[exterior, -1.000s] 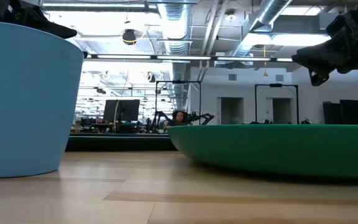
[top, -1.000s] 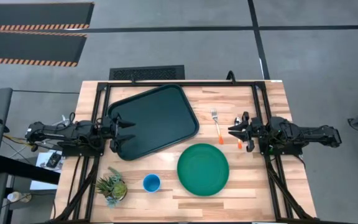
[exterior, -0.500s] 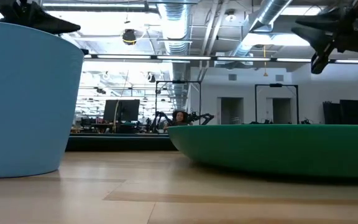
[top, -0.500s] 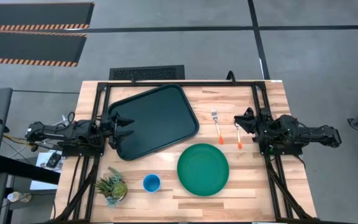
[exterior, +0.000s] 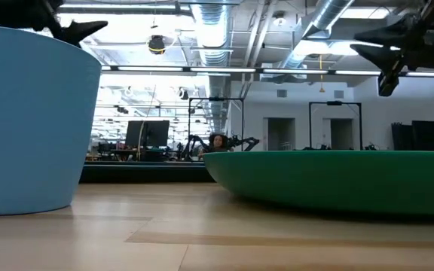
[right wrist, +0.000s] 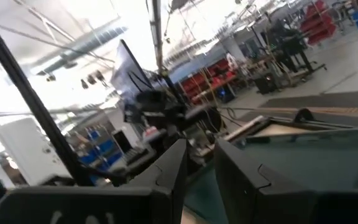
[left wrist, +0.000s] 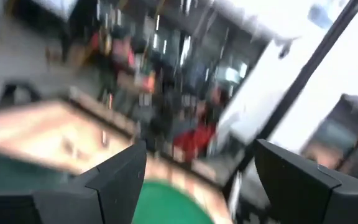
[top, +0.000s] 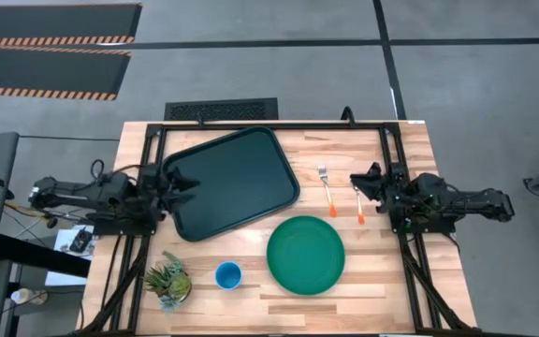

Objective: Pick and place plate/cup/fork/spoon on tray
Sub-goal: Put the blue cup on the top left of the black tray

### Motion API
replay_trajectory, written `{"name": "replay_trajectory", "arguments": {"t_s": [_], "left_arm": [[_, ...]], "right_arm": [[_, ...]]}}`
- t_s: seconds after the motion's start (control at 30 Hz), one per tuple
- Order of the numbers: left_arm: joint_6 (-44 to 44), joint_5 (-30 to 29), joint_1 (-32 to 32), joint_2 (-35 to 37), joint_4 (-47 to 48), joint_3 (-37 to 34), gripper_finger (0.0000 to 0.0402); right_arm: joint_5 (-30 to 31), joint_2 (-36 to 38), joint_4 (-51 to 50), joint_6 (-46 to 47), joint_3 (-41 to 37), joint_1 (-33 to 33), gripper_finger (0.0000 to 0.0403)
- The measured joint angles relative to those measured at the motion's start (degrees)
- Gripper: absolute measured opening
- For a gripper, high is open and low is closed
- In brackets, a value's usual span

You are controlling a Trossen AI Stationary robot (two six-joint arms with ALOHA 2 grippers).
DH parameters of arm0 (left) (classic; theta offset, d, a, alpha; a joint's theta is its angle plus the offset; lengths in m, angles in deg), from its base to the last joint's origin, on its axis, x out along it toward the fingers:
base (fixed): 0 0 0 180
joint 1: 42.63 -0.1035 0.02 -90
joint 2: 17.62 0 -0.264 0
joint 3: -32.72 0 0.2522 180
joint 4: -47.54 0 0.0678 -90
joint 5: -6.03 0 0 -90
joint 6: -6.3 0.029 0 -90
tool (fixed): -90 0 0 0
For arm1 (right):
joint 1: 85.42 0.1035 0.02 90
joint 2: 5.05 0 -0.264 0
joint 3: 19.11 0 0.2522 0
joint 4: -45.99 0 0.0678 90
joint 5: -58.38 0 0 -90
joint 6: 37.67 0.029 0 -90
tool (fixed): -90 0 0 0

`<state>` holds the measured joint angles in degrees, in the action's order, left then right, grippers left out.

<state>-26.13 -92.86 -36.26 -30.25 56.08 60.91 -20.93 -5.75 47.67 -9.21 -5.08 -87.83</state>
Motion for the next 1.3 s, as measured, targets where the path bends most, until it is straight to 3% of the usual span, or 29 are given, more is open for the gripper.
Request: {"name": "replay_trajectory", "arguments": {"t_s": [0.23,0.37,0.53,0.7,1.0,1.3], "left_arm": [[-3.24,9.59,0.02,-22.31,27.79,19.90,0.0284],[-0.77,13.49,0.92,-35.77,37.74,29.33,0.0284],[3.31,15.25,5.28,-50.21,42.45,37.56,0.0284],[3.36,14.82,8.92,-61.05,41.30,41.81,0.0284],[-0.24,17.62,12.24,-72.23,41.84,43.98,0.0284],[-0.28,10.88,14.43,-73.80,43.92,44.04,0.0284]], "right_arm": [[0.36,-0.01,-3.10,0.01,0.02,0.01,0.0108],[0.36,-0.03,-3.06,-0.52,0.02,0.01,0.0108],[0.34,-0.03,-3.37,-1.93,0.02,0.00,0.0108],[0.20,-0.03,-3.64,-1.91,0.02,0.02,0.0108],[0.00,-0.05,-6.73,-0.90,0.02,0.02,0.0108],[-0.05,-0.03,-7.08,-0.82,0.02,0.02,0.0108]]}}
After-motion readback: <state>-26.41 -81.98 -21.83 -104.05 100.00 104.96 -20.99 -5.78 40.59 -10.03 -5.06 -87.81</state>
